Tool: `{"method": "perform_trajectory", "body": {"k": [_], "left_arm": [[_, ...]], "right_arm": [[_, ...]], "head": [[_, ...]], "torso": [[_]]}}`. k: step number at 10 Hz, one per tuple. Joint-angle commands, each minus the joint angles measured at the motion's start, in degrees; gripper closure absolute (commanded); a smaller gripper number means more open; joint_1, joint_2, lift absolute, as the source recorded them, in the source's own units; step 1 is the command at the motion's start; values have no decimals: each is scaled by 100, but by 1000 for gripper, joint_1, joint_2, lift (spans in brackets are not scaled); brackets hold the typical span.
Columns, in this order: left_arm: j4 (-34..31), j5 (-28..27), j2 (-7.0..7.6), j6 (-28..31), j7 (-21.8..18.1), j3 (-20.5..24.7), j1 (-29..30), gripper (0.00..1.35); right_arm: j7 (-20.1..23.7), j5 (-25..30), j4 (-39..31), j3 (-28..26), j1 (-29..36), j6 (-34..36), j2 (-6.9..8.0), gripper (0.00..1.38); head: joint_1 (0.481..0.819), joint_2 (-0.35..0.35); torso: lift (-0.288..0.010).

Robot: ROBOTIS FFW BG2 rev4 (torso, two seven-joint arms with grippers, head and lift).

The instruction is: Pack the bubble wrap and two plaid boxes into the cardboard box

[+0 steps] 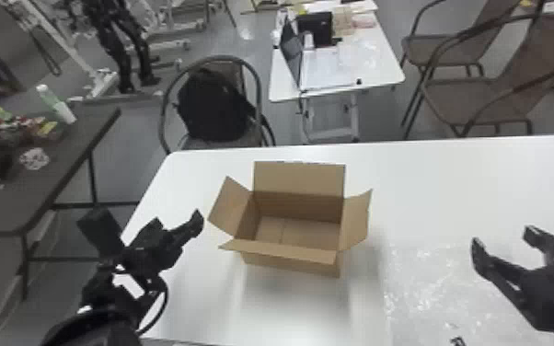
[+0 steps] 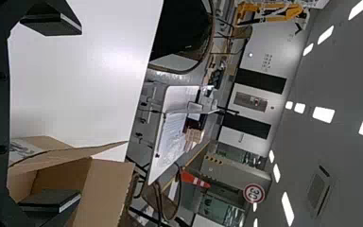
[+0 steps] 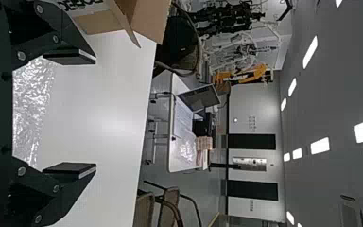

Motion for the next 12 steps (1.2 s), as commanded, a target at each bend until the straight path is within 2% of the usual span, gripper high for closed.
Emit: {"method": "perform_trajectory", "body": {"k": [1,2,4,9,10,11,12], "left_arm": [[297,237,44,59,-46,-20,-168,88],[525,422,123,121,-177,-29,-300,96],[701,422,247,332,-274,-64,-458,88],[1263,861,440,437,-538,-460,-819,147],[1299,843,449,411,-564,-486,-854,194],[1325,843,449,393,-582,-486,-871,298],[1325,843,457,402,-599,-486,-880,516]], "right_arm": [[15,0,18,16,-21,0,0,456],[42,9,27,24,-39,0,0,458],[103,9,53,33,-74,0,0,458],[129,9,71,33,-83,0,0,458],[147,9,79,33,-100,0,0,458],[147,0,79,33,-100,0,0,458],[156,0,88,33,-100,0,0,458]], "head": [[695,274],[695,271],[695,261],[695,229],[695,221],[695,212],[695,209]], "torso": [[-49],[-49],[-49],[-49],[-49],[-49],[-49]]}}
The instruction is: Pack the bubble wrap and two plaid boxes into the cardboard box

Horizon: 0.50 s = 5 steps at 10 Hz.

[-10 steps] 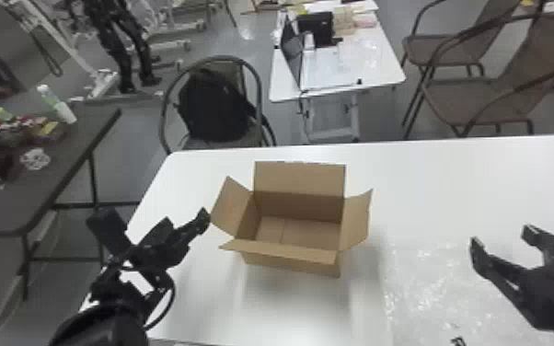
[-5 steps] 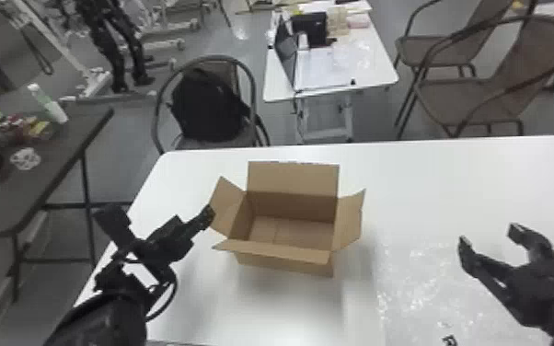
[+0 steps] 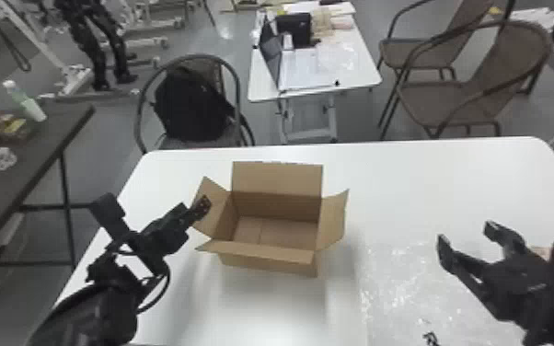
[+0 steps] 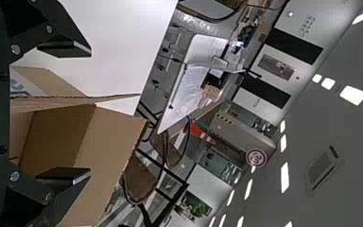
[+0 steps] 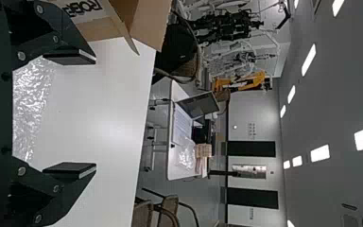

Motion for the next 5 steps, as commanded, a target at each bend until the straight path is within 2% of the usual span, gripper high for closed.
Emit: {"method": "perform_trajectory", "body": {"k": [1,3,4,5], "left_arm": [[4,-1,3,-9,-13,-1,-7,762],[-22,-27,3,0,-21,-1,11,900],[-40,-80,3,18,-21,-1,11,1024],[-48,-88,3,62,-21,-1,11,1026]], "right_arm": [[0,-1,2,0,0,0,0,458],[18,-10,2,0,0,0,0,458],[18,-10,11,0,0,0,0,458],[18,-10,11,0,0,0,0,458]], "head": [[695,209],[695,208],[695,209],[695,209]], "torso": [[-49],[-49],[-49],[-49]]}}
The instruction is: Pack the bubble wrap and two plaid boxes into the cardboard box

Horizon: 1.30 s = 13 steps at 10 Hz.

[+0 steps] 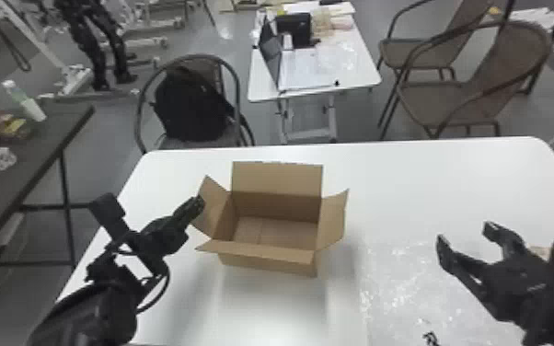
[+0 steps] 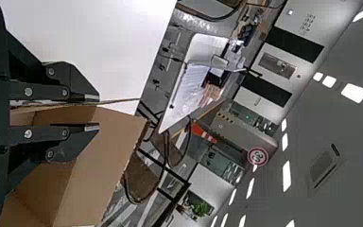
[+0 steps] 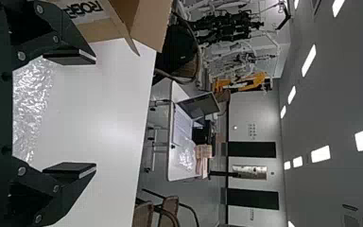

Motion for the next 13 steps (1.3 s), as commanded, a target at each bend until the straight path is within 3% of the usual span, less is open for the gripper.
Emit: {"method": "perform_trajectory", "body": {"k": [1,2,3,8,13], "left_arm": [[-19,-19,-1,20,0,0,1,1035],[-36,-72,-18,-32,9,9,10,1193],[-80,-133,-53,-59,26,44,18,1219],[-107,-142,-141,-182,26,79,54,1219],[-133,-221,-159,-85,26,114,80,1219]], "right_arm": [[7,0,0,0,0,0,0,458],[7,0,0,0,0,0,0,458],[7,-9,0,0,0,0,0,458],[-28,17,27,0,0,88,18,453],[-468,-317,44,-53,79,554,70,453]], "head": [[695,209],[695,209],[695,209],[695,214],[695,204]], "torso": [[-49],[-49],[-49],[-49],[-49]]}}
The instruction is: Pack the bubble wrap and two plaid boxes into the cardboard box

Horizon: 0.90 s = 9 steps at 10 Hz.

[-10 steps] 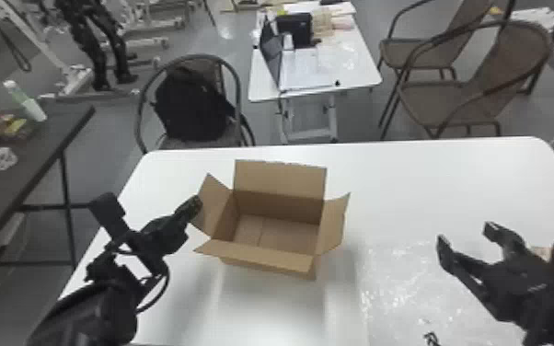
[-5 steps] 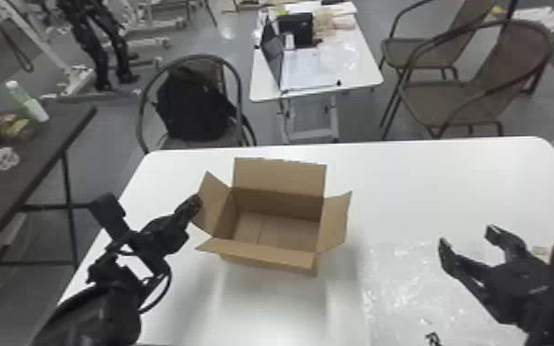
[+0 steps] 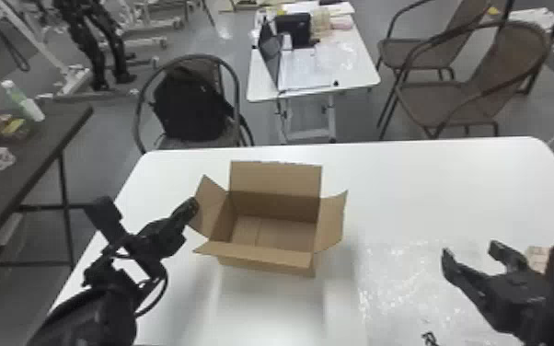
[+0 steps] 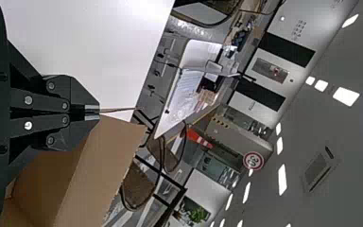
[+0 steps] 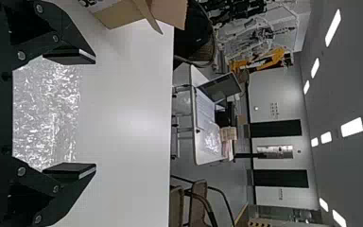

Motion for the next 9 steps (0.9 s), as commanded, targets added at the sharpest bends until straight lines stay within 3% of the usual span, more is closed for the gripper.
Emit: {"method": "perform_trajectory", "body": {"k": [1,3,5,9], "left_arm": [[-28,-171,-26,49,9,8,1,1219],[-28,-276,-122,110,17,96,18,1219],[-28,-302,-122,110,17,87,1,1219],[-28,-302,-122,75,17,69,1,1219]], "right_arm": [[-8,-52,7,0,-2,39,-5,453],[-8,-34,-2,0,-19,118,-5,453],[1,19,122,0,-142,434,-14,453],[19,-8,280,150,-757,2464,-93,452]], "head": [[695,200],[695,202],[695,203],[695,204]], "torso": [[-49],[-49],[-49],[-49]]}}
